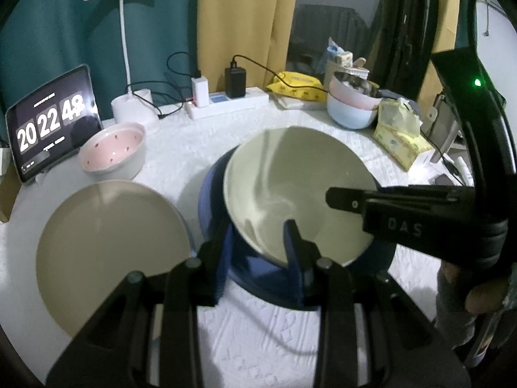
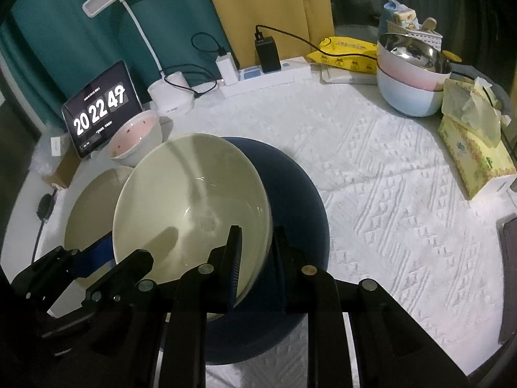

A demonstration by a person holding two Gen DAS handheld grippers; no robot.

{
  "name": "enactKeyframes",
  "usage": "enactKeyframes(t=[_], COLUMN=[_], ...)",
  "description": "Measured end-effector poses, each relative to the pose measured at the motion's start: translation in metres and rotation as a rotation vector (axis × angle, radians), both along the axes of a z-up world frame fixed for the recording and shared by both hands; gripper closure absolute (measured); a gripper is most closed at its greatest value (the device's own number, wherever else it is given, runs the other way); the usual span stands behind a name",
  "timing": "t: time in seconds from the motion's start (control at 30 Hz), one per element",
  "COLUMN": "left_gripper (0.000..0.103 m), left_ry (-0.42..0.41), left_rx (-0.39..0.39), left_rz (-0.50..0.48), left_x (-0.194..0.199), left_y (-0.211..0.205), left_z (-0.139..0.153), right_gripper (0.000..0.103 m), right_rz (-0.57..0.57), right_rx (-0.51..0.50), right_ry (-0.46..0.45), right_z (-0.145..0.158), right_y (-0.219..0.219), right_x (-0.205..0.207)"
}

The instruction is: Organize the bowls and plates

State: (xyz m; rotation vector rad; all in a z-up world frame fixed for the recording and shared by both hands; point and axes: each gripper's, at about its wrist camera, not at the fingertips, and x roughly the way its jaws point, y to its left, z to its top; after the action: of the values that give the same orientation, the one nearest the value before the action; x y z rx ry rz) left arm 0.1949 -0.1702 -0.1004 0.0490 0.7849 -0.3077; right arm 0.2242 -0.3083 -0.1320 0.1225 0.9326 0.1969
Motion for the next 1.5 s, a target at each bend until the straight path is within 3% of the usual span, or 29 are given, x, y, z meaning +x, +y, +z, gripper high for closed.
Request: enactKeyframes(t=[0.23, 0.33, 1.03, 1.2, 1.3, 1.5], left_gripper=[0.070, 0.069, 0.069, 0.066, 0.060, 0.059], left_ry=[-0.026, -0.030, -0.059, -0.071, -0.076, -0.092], left_rx=[0.013, 0.012, -0.040, -0.051, -0.060, -0.069], left_rz=[-0.042, -0.045, 0.007, 0.019, 0.022, 0.042], left_x=[-0.007, -0.008, 0.004, 0.007, 0.008, 0.011], left_y=[-0.011, -0.011, 0.018, 0.027, 0.033, 0.048], left_z=[0.005, 0.007, 0.027, 0.032, 0.035, 0.043], right_gripper=[0.079, 0.073, 0.071, 0.071, 0.070, 0.069], right_rz=[0.017, -0.012, -0.043, -0.035, -0.029, -0.017], right_rx=[-0.039, -0.074, -0.141, -0.155, -0.157, -0.160], right_ry=[-0.038, -0.047, -0.116, -0.135, -0.146, -0.165], right_z=[0.010, 0.011, 0.042, 0.050, 0.055, 0.065], right_y=[0.008, 0.006, 0.013, 0.019, 0.024, 0.035], right_x=[0.000, 0.002, -0.005, -0.005, -0.004, -0.002])
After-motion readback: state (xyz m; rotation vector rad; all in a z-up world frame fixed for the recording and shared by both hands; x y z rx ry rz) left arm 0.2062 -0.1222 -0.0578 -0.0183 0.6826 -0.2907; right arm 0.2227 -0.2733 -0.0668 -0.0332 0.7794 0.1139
